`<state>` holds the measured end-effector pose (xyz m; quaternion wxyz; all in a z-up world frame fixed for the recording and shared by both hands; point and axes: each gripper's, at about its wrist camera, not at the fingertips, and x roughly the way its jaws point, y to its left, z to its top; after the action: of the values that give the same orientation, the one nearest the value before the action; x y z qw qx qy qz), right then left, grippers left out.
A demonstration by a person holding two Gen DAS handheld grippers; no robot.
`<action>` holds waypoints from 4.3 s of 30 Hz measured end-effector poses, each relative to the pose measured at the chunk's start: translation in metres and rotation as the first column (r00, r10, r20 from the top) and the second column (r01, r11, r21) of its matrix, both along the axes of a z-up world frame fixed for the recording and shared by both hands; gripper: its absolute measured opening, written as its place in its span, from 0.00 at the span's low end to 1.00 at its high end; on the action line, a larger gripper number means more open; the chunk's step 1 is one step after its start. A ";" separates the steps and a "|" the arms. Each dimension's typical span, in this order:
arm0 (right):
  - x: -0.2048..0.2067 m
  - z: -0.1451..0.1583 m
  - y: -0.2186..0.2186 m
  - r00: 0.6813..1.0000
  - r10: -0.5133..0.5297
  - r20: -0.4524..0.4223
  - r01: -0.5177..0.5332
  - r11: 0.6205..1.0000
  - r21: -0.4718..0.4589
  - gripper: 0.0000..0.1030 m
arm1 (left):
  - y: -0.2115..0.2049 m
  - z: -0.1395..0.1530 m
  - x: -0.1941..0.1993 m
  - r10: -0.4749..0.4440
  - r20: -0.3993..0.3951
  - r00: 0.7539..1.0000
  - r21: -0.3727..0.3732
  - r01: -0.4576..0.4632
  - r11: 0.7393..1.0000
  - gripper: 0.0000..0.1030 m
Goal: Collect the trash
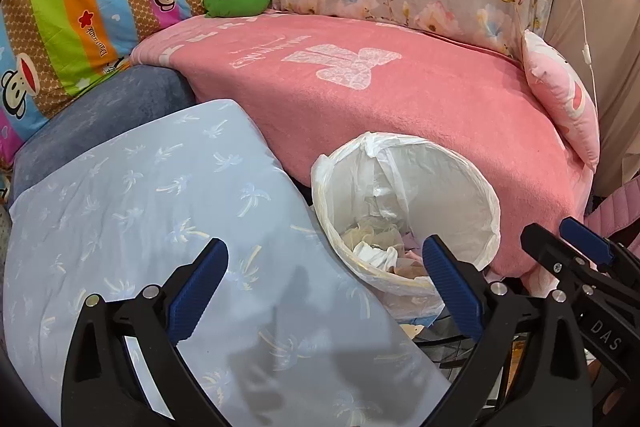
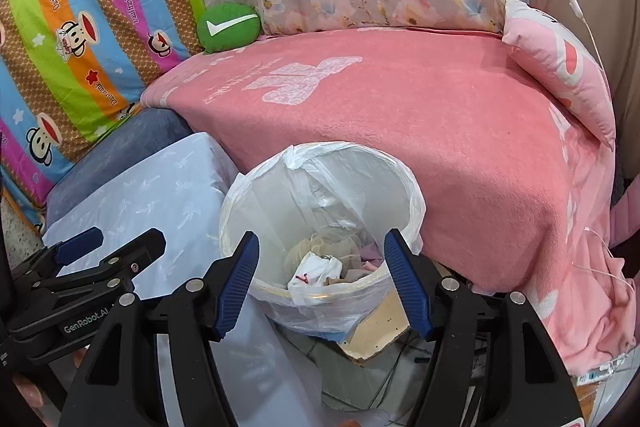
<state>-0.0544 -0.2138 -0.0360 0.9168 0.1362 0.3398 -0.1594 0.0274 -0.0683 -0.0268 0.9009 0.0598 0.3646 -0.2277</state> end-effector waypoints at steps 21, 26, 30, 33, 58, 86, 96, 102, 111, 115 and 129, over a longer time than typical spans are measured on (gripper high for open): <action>-0.024 -0.002 0.010 0.999 0.014 -0.034 -0.016 0.998 -0.067 0.89 | 0.008 0.002 -0.016 0.055 0.001 0.998 0.018 -0.055 0.998 0.93; -0.030 -0.004 0.012 0.999 0.013 -0.035 -0.016 0.997 -0.071 0.94 | 0.009 0.000 -0.019 0.058 -0.010 0.998 0.024 -0.058 0.998 0.93; -0.033 -0.005 0.011 0.999 0.011 -0.036 -0.014 0.997 -0.074 0.94 | 0.010 -0.001 -0.022 0.061 -0.011 0.998 0.026 -0.061 0.998 0.93; -0.035 -0.004 0.013 0.999 0.017 -0.040 -0.020 0.997 -0.078 0.94 | 0.010 -0.001 -0.024 0.061 -0.009 0.998 0.029 -0.061 0.998 0.93; -0.043 -0.011 0.018 0.997 0.033 -0.073 -0.040 0.995 -0.091 0.94 | 0.013 -0.009 -0.037 0.105 -0.011 0.994 0.057 -0.105 0.993 0.93; -0.043 -0.009 0.021 0.996 0.047 -0.079 -0.055 0.993 -0.103 0.94 | 0.014 -0.012 -0.040 0.124 -0.030 0.992 0.085 -0.121 0.989 0.93; -0.042 -0.010 0.026 0.995 0.049 -0.082 -0.058 0.992 -0.108 0.94 | 0.017 -0.013 -0.039 0.140 -0.034 0.990 0.086 -0.136 0.987 0.93; -0.042 -0.010 0.026 0.995 0.048 -0.088 -0.057 0.992 -0.109 0.94 | 0.018 -0.014 -0.039 0.145 -0.037 0.989 0.080 -0.142 0.987 0.93; -0.042 -0.010 0.026 0.995 0.048 -0.089 -0.057 0.992 -0.110 0.94 | 0.019 -0.015 -0.039 0.148 -0.031 0.989 0.083 -0.145 0.986 0.93; -0.042 -0.010 0.026 0.995 0.047 -0.089 -0.057 0.992 -0.109 0.94 | 0.019 -0.015 -0.039 0.147 -0.030 0.989 0.084 -0.144 0.986 0.93; -0.041 -0.013 0.028 0.995 0.053 -0.090 -0.063 0.992 -0.107 0.94 | 0.023 -0.017 -0.038 0.156 -0.034 0.987 0.081 -0.153 0.985 0.93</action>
<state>-0.0954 -0.1856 -0.0493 0.9116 0.0686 0.3737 -0.1570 -0.0102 -0.0453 -0.0436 0.9054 0.0620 0.3948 -0.1436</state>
